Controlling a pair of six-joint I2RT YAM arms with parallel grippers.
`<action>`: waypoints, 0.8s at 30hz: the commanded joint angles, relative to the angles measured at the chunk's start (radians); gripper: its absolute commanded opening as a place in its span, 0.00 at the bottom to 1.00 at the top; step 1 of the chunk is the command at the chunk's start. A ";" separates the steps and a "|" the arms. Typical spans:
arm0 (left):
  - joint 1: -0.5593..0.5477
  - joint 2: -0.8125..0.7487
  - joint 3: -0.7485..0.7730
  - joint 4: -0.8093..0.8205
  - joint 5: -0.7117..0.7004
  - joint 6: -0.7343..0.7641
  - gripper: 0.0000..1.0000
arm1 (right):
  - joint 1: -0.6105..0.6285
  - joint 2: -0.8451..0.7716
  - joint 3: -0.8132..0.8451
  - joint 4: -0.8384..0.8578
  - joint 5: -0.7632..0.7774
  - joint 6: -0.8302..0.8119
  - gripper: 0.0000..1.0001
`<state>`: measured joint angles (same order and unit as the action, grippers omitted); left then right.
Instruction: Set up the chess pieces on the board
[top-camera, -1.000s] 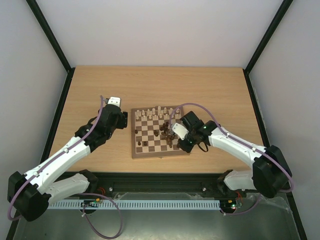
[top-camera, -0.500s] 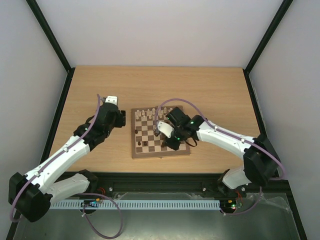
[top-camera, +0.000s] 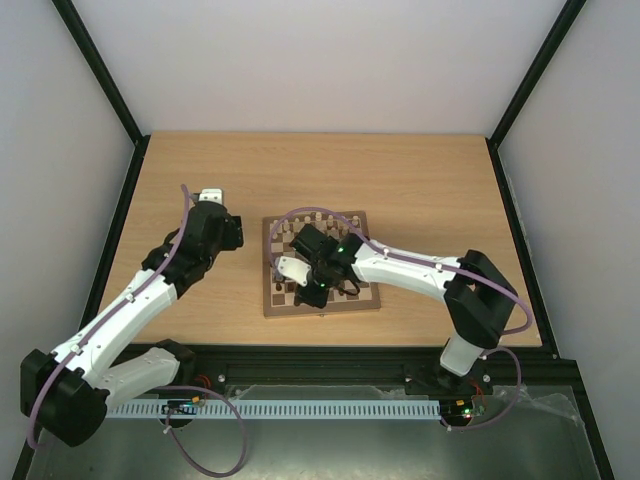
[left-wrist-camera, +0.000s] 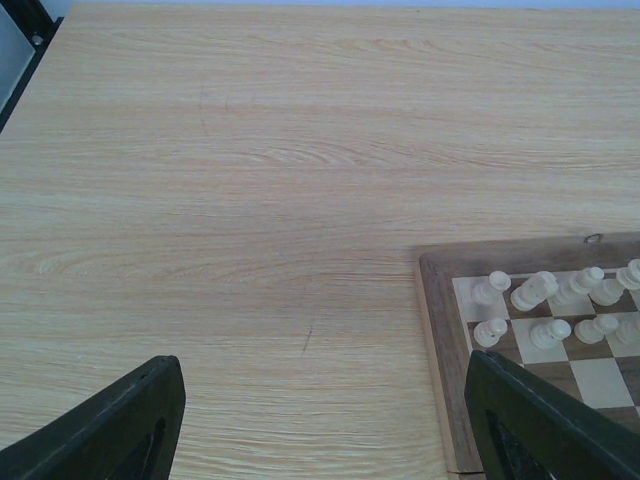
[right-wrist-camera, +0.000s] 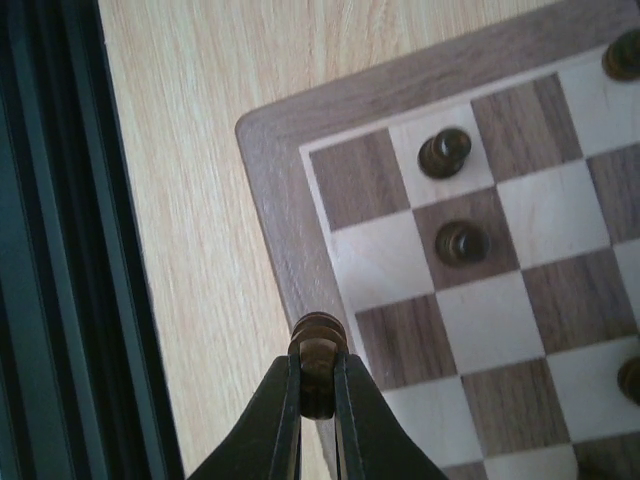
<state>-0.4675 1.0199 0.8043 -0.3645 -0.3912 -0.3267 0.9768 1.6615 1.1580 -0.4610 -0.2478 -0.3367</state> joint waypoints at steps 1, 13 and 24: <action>0.016 0.005 0.011 -0.013 -0.001 -0.017 0.80 | 0.019 0.046 0.058 -0.003 0.038 0.006 0.06; 0.021 0.004 0.011 -0.016 -0.020 -0.015 0.80 | 0.039 0.116 0.094 0.013 0.062 0.016 0.07; 0.023 0.006 0.012 -0.018 -0.015 -0.014 0.80 | 0.040 0.150 0.104 0.028 0.092 0.028 0.09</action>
<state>-0.4530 1.0225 0.8043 -0.3763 -0.3939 -0.3344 1.0092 1.7836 1.2354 -0.4236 -0.1703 -0.3237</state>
